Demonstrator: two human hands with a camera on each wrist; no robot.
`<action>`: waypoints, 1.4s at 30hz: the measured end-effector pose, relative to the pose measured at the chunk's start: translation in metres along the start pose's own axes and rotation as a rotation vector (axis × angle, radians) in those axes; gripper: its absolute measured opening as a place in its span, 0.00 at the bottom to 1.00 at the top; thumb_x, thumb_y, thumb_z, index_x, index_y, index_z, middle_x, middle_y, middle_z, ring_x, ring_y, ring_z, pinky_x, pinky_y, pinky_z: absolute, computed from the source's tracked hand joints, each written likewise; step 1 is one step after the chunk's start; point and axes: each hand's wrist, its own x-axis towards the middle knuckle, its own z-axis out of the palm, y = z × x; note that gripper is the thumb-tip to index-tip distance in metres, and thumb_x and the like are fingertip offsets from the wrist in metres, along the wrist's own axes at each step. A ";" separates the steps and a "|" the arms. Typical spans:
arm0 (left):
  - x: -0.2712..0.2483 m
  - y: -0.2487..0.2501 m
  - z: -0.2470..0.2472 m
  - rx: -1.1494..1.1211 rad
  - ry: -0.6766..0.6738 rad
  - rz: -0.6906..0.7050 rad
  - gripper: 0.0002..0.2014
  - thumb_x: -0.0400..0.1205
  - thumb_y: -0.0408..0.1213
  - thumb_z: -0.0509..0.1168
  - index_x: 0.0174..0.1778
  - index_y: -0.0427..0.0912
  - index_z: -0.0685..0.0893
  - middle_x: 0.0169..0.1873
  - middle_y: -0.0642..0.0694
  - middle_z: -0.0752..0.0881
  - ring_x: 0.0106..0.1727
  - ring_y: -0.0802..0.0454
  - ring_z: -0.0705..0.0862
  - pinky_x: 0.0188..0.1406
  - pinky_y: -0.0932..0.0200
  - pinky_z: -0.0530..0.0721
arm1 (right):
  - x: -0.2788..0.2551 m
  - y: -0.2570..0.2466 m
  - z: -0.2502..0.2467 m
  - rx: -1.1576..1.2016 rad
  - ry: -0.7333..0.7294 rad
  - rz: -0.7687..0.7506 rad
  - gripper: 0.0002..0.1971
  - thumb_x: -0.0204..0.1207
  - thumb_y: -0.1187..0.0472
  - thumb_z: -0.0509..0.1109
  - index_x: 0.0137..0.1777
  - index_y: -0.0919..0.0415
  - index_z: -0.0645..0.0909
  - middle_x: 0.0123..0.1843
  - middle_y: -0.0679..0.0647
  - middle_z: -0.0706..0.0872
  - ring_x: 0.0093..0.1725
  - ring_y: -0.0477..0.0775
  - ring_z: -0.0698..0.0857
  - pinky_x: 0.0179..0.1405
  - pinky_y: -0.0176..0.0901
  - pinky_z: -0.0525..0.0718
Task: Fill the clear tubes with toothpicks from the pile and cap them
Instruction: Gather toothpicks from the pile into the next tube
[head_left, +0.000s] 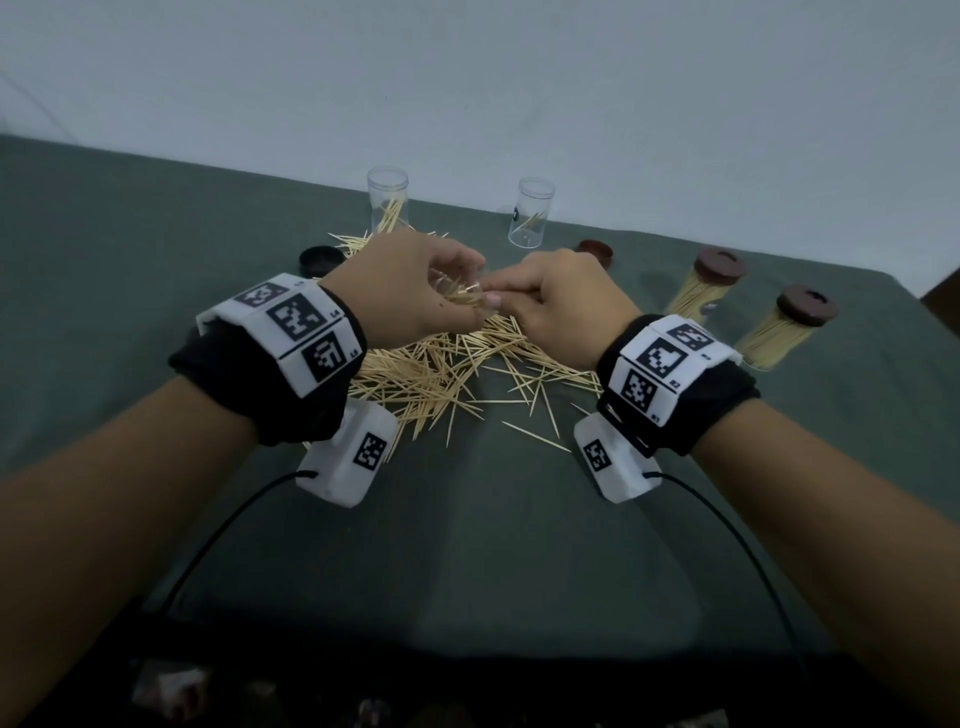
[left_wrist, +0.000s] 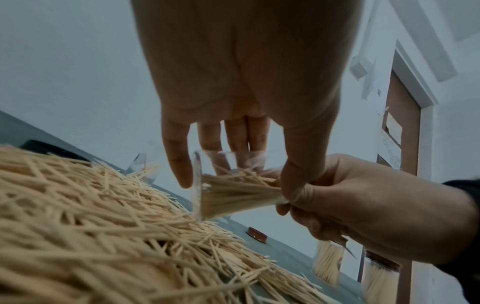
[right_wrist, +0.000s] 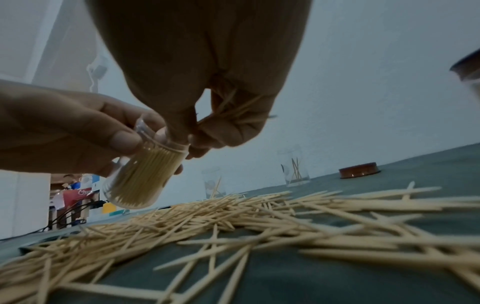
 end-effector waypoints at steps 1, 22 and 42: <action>0.000 -0.001 0.000 0.009 0.012 -0.008 0.27 0.73 0.52 0.75 0.68 0.49 0.83 0.54 0.56 0.87 0.55 0.59 0.85 0.47 0.76 0.73 | 0.000 -0.002 -0.001 -0.042 -0.033 -0.013 0.13 0.82 0.59 0.67 0.62 0.48 0.87 0.43 0.51 0.87 0.41 0.48 0.82 0.42 0.34 0.75; -0.001 -0.001 -0.004 -0.055 0.004 -0.013 0.24 0.74 0.50 0.76 0.65 0.51 0.84 0.50 0.59 0.88 0.52 0.62 0.86 0.48 0.74 0.80 | 0.005 -0.005 0.001 0.038 0.210 -0.068 0.08 0.73 0.61 0.77 0.52 0.54 0.91 0.45 0.46 0.90 0.41 0.37 0.82 0.43 0.18 0.72; 0.000 -0.002 -0.001 -0.106 -0.034 -0.023 0.26 0.73 0.55 0.75 0.65 0.50 0.84 0.50 0.56 0.88 0.51 0.59 0.87 0.55 0.61 0.85 | 0.004 -0.006 0.002 0.018 0.081 -0.066 0.08 0.79 0.61 0.72 0.54 0.55 0.90 0.49 0.47 0.83 0.46 0.42 0.80 0.46 0.26 0.73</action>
